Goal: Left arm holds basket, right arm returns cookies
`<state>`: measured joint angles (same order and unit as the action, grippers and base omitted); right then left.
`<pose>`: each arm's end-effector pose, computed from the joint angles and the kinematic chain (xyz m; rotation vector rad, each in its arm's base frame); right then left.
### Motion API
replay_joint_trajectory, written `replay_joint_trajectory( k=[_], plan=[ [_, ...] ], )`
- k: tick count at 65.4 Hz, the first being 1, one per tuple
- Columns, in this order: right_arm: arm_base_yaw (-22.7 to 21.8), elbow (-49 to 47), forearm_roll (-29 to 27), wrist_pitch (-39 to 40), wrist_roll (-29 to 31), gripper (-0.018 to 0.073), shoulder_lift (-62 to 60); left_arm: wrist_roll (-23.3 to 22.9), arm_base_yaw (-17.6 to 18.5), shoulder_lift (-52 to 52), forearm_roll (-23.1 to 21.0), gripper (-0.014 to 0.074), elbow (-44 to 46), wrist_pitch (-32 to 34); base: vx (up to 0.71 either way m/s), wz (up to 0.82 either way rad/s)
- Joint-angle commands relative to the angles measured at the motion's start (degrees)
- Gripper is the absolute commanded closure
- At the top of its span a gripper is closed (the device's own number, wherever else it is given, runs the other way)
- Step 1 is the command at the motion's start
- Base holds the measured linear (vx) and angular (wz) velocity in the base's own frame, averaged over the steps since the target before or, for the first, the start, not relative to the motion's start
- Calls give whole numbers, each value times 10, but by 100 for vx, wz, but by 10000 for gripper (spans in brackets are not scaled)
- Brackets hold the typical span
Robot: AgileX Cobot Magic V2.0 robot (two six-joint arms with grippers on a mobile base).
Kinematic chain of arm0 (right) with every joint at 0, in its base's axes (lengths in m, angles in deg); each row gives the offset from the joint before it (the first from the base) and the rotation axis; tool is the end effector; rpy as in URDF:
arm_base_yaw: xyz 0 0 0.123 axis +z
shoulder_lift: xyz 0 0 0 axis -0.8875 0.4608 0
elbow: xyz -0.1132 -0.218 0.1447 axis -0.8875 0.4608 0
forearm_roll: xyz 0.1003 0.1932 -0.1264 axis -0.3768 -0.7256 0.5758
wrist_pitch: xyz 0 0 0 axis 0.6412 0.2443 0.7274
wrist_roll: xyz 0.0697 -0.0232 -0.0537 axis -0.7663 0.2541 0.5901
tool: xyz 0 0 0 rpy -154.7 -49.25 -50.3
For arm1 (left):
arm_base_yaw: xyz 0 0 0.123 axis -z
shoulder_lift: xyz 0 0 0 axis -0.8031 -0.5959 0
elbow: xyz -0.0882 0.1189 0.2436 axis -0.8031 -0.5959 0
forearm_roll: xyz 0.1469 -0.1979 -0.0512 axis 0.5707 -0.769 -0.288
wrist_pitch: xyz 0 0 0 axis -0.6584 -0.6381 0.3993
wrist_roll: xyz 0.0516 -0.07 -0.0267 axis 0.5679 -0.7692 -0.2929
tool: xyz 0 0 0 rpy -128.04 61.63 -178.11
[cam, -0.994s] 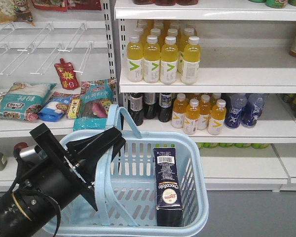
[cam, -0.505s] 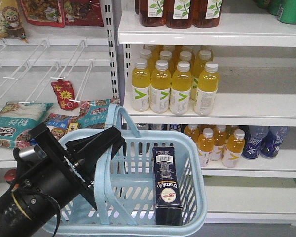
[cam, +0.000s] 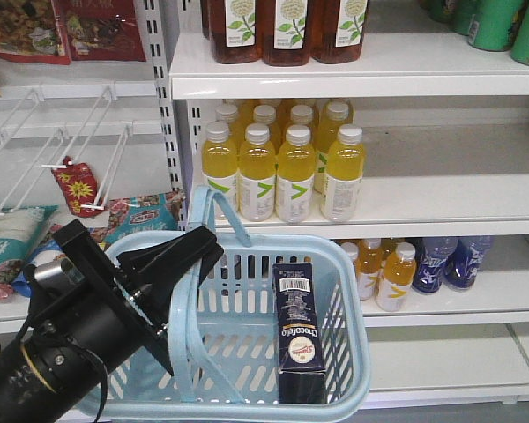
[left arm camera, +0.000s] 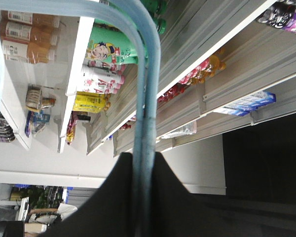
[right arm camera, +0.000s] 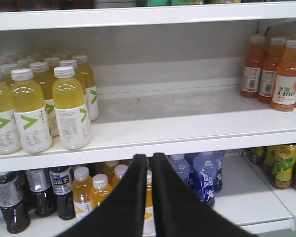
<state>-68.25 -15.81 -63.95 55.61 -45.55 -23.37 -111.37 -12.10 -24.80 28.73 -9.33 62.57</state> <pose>0.0562 -0.0053 0.1915 0.1161 1.6365 -0.0396 0.1705 -0.1576 0.2433 -0.9209 1.5297 -2.1133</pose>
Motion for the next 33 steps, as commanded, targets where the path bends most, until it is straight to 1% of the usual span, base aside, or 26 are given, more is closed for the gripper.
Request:
replay_joint_trajectory(
  k=[1,17,33],
  plan=[
    [-4,10,4,42,3,565,-7,-5,4,17,-7,596,14,100,2,-18],
    [-4,10,4,42,3,565,-7,-5,4,17,-6,596,14,100,1,-23],
    [-4,10,4,42,3,565,-7,-5,4,17,-6,596,14,100,1,-38]
  ],
)
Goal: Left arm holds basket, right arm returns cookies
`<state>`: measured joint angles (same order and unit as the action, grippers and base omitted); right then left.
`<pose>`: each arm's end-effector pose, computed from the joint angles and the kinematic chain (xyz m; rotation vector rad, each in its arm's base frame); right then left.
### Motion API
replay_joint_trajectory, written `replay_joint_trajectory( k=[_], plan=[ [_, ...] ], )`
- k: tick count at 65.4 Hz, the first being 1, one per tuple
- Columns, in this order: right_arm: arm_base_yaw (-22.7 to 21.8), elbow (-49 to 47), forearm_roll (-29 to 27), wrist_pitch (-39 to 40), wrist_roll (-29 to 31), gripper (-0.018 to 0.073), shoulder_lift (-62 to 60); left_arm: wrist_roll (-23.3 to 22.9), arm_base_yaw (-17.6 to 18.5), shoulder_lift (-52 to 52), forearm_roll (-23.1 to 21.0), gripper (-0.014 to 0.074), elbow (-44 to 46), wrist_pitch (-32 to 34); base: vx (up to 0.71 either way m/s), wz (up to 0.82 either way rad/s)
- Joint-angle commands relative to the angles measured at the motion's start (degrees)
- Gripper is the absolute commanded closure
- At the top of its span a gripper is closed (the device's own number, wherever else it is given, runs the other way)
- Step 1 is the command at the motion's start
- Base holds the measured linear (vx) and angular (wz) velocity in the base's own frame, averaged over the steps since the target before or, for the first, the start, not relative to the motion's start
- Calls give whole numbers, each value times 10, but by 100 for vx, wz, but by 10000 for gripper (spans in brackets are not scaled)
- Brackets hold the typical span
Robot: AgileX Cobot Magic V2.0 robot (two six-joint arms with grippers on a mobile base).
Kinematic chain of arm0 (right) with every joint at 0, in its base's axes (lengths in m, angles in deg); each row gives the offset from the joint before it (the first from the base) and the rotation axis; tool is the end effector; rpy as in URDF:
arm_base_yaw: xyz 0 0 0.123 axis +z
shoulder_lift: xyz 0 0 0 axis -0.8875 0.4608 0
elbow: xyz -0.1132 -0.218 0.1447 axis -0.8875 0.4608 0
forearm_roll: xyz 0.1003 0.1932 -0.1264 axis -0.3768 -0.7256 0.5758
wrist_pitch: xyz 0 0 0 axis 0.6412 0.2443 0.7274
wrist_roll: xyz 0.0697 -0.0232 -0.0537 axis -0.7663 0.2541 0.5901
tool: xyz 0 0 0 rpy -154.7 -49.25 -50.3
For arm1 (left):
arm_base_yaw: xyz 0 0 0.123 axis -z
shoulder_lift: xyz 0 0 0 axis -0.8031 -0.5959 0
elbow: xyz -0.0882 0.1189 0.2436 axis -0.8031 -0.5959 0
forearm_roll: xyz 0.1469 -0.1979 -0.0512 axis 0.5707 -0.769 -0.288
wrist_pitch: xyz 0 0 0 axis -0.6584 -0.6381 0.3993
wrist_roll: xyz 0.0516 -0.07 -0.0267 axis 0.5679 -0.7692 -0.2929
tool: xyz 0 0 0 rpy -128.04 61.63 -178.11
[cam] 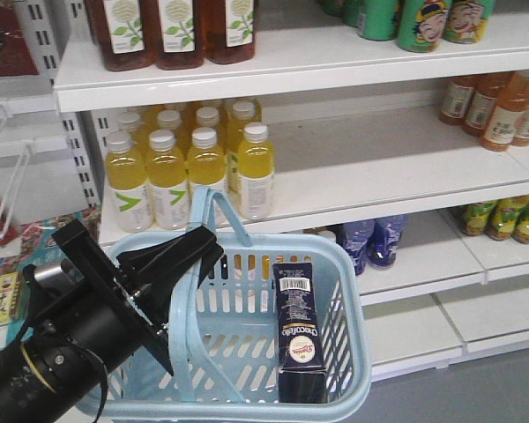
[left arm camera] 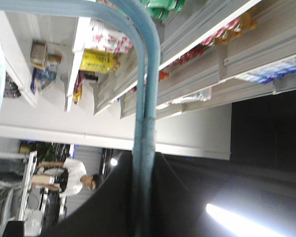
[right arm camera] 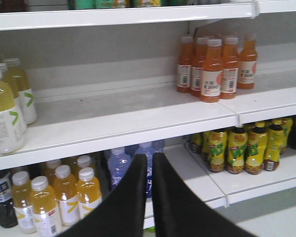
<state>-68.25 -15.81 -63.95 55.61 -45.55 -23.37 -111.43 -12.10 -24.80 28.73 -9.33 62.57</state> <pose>0.0562 -0.0053 0.1915 0.1161 1.6365 -0.0396 0.1705 -0.1576 0.2433 -0.9218 1.5296 -2.1140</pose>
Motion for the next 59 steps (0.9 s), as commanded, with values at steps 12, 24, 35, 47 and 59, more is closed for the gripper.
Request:
replay_joint_trajectory(
  k=[12,24,35,47,59],
  plan=[
    [-4,10,4,42,3,565,-7,-4,4,17,-6,596,14,100,2,-49],
    [-4,10,4,42,3,565,-7,-4,4,17,-6,596,14,100,2,-55],
    [-4,10,4,42,3,565,-7,-4,4,17,-6,596,14,100,2,-58],
    [-4,10,4,42,3,565,-7,-4,4,17,-6,596,14,100,1,-59],
    [-4,10,4,42,3,565,-7,-4,4,17,-6,596,14,100,-1,-60]
  ],
)
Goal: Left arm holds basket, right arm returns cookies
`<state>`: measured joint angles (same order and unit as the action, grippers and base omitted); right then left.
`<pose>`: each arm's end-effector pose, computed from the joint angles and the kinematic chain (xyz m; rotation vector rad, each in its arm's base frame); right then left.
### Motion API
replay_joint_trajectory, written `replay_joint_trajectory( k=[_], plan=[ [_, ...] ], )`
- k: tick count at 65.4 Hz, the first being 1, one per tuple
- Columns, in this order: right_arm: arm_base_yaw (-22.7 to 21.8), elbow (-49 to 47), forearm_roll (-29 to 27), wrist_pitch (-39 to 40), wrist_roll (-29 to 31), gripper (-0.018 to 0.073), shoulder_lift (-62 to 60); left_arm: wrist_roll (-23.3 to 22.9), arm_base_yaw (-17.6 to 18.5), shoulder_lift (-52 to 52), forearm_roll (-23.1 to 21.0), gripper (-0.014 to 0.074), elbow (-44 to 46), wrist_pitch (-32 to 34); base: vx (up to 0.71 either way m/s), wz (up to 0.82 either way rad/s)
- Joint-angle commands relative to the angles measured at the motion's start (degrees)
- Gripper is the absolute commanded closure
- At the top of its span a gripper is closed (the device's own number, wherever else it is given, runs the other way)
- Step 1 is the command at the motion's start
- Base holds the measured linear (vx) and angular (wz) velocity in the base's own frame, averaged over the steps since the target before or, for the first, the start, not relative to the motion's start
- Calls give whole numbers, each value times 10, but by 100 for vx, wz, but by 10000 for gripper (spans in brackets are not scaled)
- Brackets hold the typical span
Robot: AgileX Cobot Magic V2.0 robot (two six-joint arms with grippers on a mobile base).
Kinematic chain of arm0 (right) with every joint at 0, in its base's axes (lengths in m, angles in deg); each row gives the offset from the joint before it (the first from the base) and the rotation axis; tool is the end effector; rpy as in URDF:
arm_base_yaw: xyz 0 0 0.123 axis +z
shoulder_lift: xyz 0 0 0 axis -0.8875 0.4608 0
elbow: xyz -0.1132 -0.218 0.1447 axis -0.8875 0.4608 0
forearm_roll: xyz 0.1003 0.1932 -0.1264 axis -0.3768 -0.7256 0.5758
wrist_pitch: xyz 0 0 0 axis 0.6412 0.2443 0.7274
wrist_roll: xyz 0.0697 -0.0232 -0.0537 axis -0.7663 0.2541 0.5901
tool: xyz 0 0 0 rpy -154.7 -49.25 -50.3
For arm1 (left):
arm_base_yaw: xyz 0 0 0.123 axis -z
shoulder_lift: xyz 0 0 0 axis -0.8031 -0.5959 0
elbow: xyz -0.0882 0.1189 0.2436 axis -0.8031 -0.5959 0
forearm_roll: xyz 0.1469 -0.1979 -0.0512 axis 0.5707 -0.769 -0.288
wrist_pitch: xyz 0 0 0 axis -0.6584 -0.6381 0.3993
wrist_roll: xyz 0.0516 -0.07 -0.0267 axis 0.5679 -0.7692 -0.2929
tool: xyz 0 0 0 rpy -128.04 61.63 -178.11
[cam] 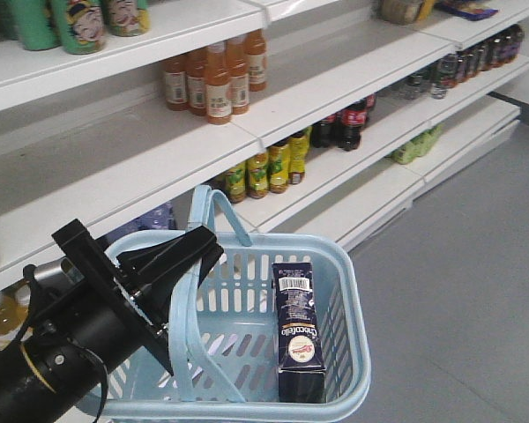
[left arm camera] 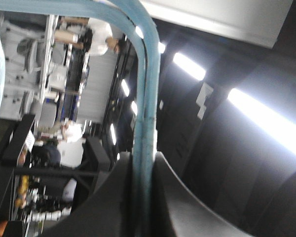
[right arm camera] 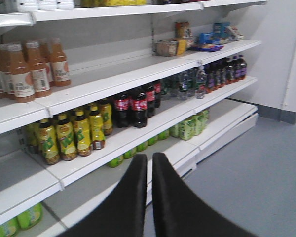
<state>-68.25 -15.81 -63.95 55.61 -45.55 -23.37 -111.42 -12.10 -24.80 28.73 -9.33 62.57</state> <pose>0.0562 -0.0053 0.1915 0.1161 1.6365 -0.0396 0.1705 -0.1576 0.2433 -0.9217 1.5296 -2.1139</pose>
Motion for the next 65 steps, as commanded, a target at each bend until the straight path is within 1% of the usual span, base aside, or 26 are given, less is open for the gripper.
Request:
replay_joint_trajectory(
  k=[1,46,65],
  plan=[
    [-4,10,4,42,3,565,-7,-4,4,17,-6,596,14,100,-1,-61],
    [-4,10,4,42,3,565,-7,-4,4,17,-6,596,14,100,-2,-65],
    [-4,10,4,42,3,565,-7,-4,4,17,-6,596,14,100,1,-52]
  ],
)
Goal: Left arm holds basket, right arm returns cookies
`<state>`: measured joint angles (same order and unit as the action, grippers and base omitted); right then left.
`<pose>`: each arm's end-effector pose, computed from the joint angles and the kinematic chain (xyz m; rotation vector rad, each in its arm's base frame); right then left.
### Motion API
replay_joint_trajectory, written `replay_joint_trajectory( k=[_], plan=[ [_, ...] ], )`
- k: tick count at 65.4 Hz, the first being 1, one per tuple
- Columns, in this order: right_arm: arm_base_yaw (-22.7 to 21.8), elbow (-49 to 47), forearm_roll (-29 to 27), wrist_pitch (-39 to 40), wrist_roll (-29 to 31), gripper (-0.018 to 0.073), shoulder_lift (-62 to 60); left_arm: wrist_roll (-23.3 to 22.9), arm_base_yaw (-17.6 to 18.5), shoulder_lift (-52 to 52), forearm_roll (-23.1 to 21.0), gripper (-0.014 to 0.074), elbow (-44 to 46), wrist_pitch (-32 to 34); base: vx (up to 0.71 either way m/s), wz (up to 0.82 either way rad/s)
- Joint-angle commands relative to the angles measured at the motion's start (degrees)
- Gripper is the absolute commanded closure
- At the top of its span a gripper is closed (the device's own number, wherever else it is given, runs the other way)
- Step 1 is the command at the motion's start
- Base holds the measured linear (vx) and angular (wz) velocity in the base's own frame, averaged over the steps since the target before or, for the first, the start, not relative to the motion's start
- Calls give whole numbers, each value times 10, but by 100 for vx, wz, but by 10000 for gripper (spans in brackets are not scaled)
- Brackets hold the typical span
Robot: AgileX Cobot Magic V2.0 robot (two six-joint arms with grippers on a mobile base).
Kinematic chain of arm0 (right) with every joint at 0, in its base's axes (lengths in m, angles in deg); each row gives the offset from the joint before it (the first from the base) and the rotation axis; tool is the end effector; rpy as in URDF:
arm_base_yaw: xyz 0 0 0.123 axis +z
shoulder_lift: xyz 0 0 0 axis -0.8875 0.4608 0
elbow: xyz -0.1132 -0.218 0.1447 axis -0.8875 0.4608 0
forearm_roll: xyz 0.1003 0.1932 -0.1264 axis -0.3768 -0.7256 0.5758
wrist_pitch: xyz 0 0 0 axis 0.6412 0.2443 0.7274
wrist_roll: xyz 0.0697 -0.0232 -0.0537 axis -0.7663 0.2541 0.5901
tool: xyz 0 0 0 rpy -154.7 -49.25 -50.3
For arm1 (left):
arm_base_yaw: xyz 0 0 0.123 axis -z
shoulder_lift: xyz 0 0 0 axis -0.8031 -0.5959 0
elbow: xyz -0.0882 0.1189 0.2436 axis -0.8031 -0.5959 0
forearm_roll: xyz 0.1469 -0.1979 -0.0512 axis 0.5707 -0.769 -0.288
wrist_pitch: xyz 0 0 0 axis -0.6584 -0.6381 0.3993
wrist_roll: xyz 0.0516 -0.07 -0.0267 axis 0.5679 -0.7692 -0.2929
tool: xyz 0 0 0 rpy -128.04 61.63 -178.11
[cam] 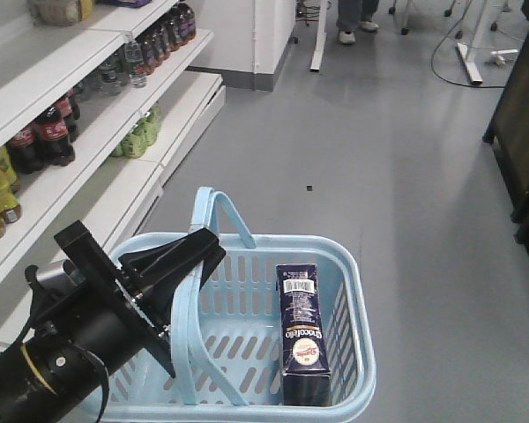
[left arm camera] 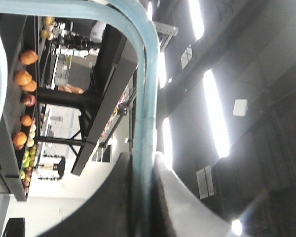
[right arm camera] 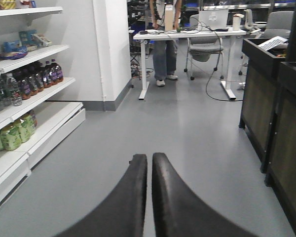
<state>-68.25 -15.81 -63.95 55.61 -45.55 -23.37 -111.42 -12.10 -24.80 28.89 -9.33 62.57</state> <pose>0.0562 -0.0053 0.1915 0.1161 1.6365 -0.0396 0.1704 -0.1577 0.2433 -0.9186 1.5319 -2.1143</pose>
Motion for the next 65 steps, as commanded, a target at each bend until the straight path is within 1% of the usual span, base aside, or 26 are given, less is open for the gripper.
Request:
replay_joint_trajectory(
  k=[1,38,65],
  plan=[
    [-4,10,4,42,3,565,-7,-4,4,17,-8,596,14,100,3,-37],
    [-4,10,4,42,3,565,-7,-4,4,17,-8,596,14,100,6,-19],
    [-4,10,4,42,3,565,-7,-4,4,17,-8,596,14,100,17,-11]
  ],
)
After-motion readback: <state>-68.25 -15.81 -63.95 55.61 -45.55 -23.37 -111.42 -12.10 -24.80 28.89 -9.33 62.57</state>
